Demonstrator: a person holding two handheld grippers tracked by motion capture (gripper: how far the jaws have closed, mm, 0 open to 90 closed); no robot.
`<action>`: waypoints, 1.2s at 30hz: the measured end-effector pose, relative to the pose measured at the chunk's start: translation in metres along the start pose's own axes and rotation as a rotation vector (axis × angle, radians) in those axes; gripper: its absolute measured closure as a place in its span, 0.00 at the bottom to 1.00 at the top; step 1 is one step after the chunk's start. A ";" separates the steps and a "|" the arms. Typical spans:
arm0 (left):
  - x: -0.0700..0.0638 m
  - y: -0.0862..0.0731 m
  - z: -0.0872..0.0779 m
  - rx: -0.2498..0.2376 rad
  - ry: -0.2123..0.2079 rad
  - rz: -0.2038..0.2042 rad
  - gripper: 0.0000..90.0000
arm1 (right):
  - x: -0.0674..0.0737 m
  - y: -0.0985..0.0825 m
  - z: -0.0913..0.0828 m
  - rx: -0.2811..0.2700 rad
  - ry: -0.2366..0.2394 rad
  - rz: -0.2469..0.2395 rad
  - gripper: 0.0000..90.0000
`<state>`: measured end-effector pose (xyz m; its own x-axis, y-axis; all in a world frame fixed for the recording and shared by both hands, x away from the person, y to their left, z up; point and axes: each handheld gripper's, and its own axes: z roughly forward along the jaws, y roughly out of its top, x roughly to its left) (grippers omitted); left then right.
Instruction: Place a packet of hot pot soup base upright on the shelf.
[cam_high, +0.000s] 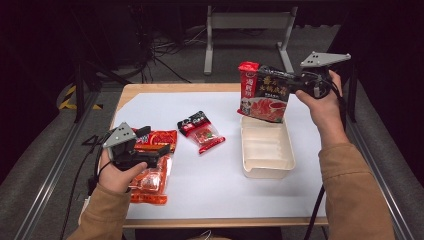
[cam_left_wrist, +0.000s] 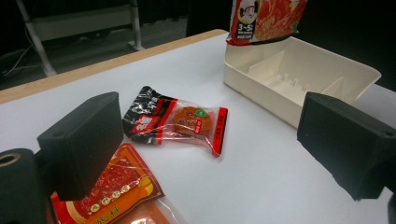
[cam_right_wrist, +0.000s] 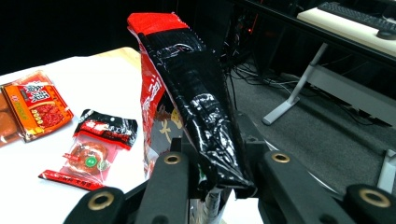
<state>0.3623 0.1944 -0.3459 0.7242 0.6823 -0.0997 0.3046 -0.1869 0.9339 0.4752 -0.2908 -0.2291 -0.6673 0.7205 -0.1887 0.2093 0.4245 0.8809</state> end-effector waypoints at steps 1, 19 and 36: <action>0.000 0.000 0.000 0.001 0.000 0.002 0.09 | -0.001 -0.002 0.001 0.005 -0.001 0.005 0.86; 0.000 -0.001 0.001 0.017 -0.002 0.008 0.09 | -0.005 -0.023 0.015 0.045 -0.001 0.012 0.86; 0.001 -0.002 0.001 0.023 0.005 0.011 0.09 | -0.006 -0.037 0.030 0.056 -0.001 0.021 0.83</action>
<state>0.3631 0.1944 -0.3479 0.7246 0.6836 -0.0872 0.3103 -0.2107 0.9270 0.4928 -0.2941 -0.2733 -0.6620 0.7297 -0.1711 0.2624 0.4395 0.8591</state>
